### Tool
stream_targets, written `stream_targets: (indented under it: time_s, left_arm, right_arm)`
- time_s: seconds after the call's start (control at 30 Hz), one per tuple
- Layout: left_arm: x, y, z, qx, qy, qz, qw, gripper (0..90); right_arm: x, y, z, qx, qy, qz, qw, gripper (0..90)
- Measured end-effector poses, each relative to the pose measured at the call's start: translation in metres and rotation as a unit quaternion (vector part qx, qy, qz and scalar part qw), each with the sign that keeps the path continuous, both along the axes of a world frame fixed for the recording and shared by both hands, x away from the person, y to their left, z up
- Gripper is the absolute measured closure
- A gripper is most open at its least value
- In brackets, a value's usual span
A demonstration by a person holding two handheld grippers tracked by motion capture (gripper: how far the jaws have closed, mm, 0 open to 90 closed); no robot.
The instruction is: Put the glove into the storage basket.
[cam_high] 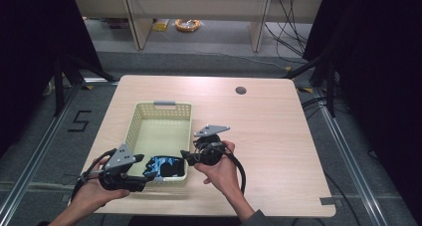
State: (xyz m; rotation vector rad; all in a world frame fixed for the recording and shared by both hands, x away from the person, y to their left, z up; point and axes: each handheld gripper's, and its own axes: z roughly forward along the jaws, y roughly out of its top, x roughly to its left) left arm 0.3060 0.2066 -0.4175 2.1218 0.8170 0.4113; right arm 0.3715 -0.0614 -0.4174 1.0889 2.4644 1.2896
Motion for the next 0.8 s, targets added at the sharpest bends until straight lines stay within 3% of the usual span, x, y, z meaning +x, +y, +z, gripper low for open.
stream_targets:
  time_s: [0.03,0.1,0.2,0.23,0.27,0.37,0.57,0.6,0.67,0.7,0.73,0.77,0.8]
  left_arm:
    - [-0.001,-0.002,-0.001,-0.010,0.003,0.002,0.9999,28.2]
    - [-0.001,-0.003,-0.001,-0.017,0.003,-0.007,0.9998,27.8]
    - [-0.004,-0.009,-0.003,-0.034,0.006,0.001,0.9994,27.2]
    - [-0.003,-0.008,-0.003,-0.030,0.003,-0.014,0.9995,26.7]
    - [-0.005,-0.010,-0.003,-0.031,0.005,-0.006,0.9995,26.1]
    - [-0.006,-0.018,-0.006,-0.052,0.005,-0.008,0.9986,24.0]
    - [-0.009,-0.034,-0.010,-0.074,0.003,-0.024,0.9970,22.9]
    - [-0.010,-0.036,-0.010,-0.070,0.001,-0.024,0.9973,23.0]
    - [-0.012,-0.043,-0.013,-0.073,-0.005,-0.033,0.9968,22.9]
    - [-0.014,-0.047,-0.013,-0.071,0.004,-0.032,0.9969,22.9]
    - [-0.014,-0.049,-0.014,-0.065,-0.001,-0.040,0.9971,23.0]
    - [-0.015,-0.052,-0.016,-0.069,0.003,-0.042,0.9967,22.9]
    - [-0.016,-0.055,-0.017,-0.073,0.003,-0.042,0.9964,22.9]
  right_arm:
    - [-0.001,-0.002,0.001,0.003,0.006,-0.002,1.0000,42.9]
    - [-0.003,-0.008,0.002,-0.004,-0.006,-0.001,1.0000,42.4]
    - [-0.007,-0.017,0.003,0.007,-0.012,-0.005,0.9999,41.7]
    - [-0.009,-0.022,0.004,0.009,-0.013,-0.005,0.9999,41.5]
    - [-0.009,-0.025,0.004,0.007,-0.023,-0.004,0.9997,41.3]
    - [-0.013,-0.036,0.004,0.002,-0.027,-0.011,0.9996,40.2]
    - [-0.020,-0.056,-0.001,0.018,-0.022,-0.030,0.9991,37.8]
    - [-0.021,-0.059,-0.002,0.024,-0.014,-0.034,0.9990,37.4]
    - [-0.022,-0.068,-0.004,0.022,-0.023,-0.034,0.9989,36.8]
    - [-0.021,-0.071,-0.006,0.023,-0.027,-0.033,0.9988,36.7]
    - [-0.025,-0.074,-0.006,0.034,-0.010,-0.044,0.9984,36.5]
    - [-0.024,-0.080,-0.007,0.029,-0.025,-0.040,0.9985,36.4]
    - [-0.026,-0.083,-0.007,0.027,-0.022,-0.049,0.9982,36.3]
